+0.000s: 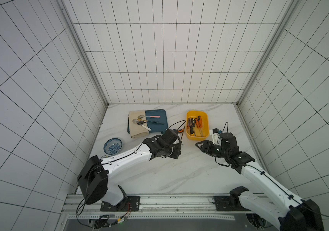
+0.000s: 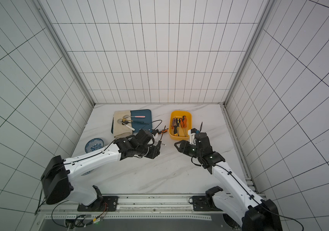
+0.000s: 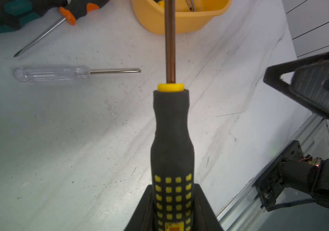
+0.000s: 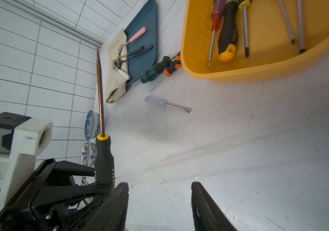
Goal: Put the screwdriver on the desktop into the storage box
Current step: Pick up the screwdriver from the center of the board.
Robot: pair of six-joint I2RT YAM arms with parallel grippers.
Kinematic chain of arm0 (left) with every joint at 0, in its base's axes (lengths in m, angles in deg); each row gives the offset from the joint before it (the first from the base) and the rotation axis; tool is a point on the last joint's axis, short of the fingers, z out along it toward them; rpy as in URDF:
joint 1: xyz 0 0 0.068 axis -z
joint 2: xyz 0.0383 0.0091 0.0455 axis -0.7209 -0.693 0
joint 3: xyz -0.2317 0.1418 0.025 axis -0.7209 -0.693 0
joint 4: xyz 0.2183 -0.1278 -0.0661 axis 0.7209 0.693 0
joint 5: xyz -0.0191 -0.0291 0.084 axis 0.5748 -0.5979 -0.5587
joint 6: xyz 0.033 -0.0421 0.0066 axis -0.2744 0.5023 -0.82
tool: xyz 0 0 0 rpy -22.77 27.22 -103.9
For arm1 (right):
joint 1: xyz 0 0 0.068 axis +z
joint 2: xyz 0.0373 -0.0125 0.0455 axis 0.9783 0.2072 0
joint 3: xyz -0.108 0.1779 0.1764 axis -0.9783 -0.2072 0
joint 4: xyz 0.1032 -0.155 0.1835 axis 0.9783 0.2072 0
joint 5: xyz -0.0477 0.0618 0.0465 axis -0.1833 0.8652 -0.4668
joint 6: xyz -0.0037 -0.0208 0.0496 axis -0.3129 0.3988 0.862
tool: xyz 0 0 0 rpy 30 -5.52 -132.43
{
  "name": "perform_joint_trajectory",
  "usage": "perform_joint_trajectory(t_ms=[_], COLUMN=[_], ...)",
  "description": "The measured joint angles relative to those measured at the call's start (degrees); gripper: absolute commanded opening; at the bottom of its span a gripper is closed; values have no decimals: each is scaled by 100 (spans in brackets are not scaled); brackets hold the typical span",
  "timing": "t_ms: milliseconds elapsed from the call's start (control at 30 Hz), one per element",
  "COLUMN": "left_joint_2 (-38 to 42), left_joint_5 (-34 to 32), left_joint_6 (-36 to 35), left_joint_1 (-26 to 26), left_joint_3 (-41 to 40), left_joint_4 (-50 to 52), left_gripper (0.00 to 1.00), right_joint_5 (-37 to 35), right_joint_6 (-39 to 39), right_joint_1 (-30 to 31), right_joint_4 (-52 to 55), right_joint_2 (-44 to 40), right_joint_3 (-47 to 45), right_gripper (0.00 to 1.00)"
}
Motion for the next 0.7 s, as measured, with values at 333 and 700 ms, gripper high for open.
perform_joint_trajectory(t_ms=[333, 700], left_joint_2=[498, 610], left_joint_5=[525, 752], left_joint_6=[247, 345], left_joint_1=[35, 118], left_joint_3=[-260, -396], left_joint_4=[-850, -1180], left_gripper=[0, 0], right_joint_5=[855, 1106], right_joint_6=[468, 855], right_joint_1=[420, 634], right_joint_4=[-1283, -2041], right_joint_2=[730, 955], right_joint_3=[249, 472], right_gripper=[53, 41])
